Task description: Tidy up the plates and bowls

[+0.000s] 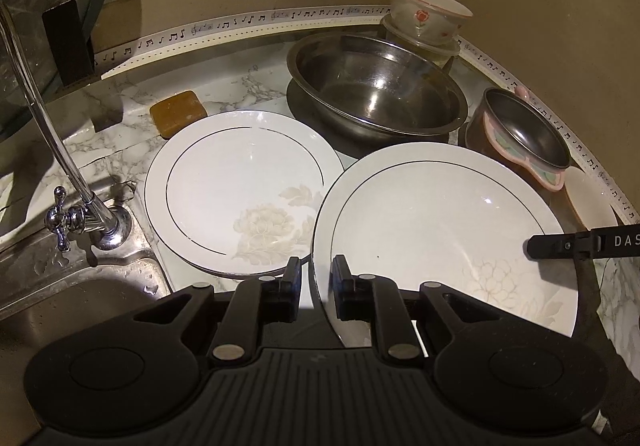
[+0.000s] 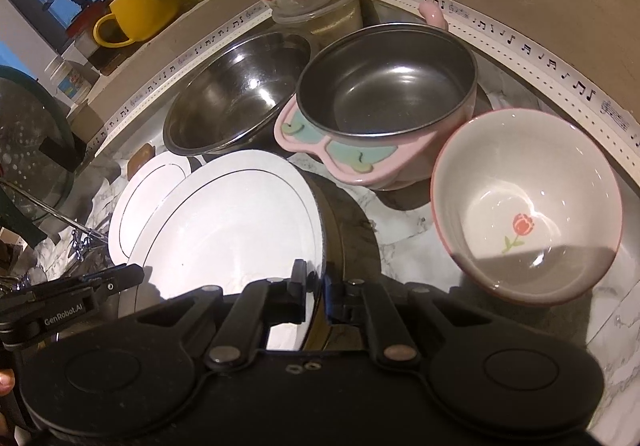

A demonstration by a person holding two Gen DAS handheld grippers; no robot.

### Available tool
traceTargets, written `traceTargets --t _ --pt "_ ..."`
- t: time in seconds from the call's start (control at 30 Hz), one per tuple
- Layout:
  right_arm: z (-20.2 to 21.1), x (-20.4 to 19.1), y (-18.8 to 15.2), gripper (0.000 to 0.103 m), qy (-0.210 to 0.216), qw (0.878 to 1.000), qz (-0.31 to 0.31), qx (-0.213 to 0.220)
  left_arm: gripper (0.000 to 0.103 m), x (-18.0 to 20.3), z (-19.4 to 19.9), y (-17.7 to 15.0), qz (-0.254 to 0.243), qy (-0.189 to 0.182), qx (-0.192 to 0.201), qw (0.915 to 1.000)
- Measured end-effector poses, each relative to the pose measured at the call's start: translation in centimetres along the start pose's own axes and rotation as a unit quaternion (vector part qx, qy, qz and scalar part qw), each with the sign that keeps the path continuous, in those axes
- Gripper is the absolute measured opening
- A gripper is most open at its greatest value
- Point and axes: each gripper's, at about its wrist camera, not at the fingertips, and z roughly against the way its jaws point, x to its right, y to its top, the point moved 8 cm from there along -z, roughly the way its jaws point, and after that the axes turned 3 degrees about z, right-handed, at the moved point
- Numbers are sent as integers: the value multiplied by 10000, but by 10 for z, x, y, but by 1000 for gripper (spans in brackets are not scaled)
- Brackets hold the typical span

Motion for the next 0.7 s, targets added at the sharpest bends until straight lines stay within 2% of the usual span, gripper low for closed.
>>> traceTargets --t 0.13,0.33,0.7 --pt "-1 -3 2 17 24 9999 46 -136 15 -1 0 0 -43 29 18 10000" --pt "-2 -1 7 19 61 9995 -82 -294 15 1 -3 -1 -45 -7 -38 10000" --pt "1 -4 10 19 26 9980 254 -579 15 2 -4 -2 -100 -29 -54 9999"
